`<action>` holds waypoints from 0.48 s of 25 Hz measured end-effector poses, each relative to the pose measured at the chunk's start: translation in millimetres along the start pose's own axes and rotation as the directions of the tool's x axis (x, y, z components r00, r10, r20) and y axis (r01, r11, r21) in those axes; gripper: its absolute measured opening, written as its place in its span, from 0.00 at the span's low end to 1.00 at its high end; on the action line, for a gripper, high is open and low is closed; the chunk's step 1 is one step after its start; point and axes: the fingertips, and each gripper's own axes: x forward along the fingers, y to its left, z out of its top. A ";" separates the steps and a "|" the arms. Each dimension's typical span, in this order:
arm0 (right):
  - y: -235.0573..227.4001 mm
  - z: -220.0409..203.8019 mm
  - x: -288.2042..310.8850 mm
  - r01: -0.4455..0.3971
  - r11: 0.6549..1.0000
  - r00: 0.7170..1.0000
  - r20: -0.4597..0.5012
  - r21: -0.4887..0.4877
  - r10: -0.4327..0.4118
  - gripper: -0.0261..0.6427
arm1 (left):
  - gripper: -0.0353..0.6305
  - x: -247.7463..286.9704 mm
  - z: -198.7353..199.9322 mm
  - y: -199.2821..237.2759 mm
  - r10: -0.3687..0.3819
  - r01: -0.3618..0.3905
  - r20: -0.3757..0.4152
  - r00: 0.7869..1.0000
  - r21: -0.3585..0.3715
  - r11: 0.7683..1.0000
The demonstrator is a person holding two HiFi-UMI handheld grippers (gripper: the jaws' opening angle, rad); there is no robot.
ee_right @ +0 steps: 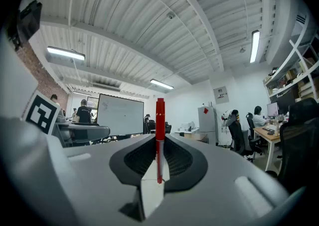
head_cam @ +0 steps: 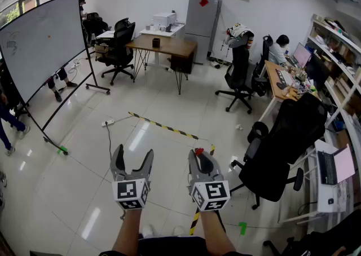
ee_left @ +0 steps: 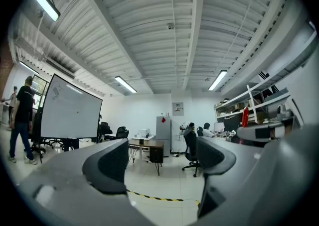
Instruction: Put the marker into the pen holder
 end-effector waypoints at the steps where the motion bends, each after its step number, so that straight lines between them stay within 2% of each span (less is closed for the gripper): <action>1: -2.0 0.1 -2.0 0.001 1.000 1.000 0.001 0.001 -0.001 0.11 | 0.70 0.0 -0.3 -3.2 -0.003 0.003 0.000 1.000 0.000 1.000; 12: -36.7 1.7 -29.8 0.007 1.000 1.000 0.016 0.004 -0.007 0.11 | 0.69 2.9 -1.5 -51.2 -0.028 0.028 0.009 1.000 0.005 1.000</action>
